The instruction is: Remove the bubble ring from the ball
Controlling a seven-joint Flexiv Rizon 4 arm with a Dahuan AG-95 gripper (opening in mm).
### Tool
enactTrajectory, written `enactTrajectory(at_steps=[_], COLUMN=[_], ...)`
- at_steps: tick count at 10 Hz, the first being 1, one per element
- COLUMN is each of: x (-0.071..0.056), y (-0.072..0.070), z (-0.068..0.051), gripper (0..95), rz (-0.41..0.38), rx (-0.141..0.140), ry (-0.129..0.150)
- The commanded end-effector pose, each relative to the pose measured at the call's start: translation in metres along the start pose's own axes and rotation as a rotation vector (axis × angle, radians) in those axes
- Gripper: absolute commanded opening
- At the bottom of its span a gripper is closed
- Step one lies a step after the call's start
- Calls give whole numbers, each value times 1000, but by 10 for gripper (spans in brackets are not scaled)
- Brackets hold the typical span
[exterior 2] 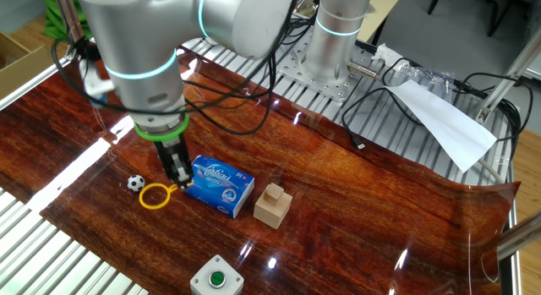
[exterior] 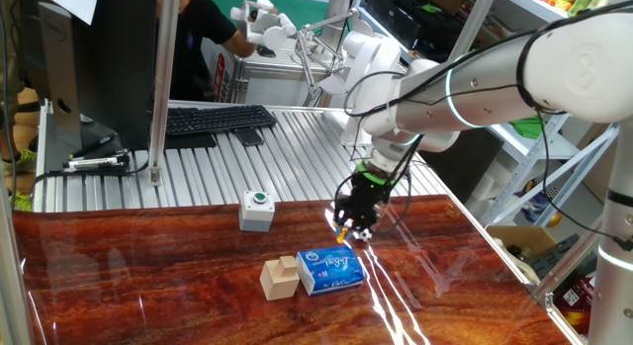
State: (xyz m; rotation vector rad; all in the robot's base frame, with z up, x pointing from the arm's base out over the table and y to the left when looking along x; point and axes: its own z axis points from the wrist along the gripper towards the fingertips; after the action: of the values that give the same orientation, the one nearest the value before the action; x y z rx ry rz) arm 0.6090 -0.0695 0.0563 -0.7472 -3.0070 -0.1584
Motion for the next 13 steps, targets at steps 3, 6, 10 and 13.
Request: enactTrajectory(at_steps=[3,6,10,13], x=[5,3,-4,-5], y=[21,25,29,29], z=[18,27,27,28], gripper=[0,0,0,0], rz=[-343,-420,-407,-382], rx=[145,172,177,179], ry=[-16,2,23,33])
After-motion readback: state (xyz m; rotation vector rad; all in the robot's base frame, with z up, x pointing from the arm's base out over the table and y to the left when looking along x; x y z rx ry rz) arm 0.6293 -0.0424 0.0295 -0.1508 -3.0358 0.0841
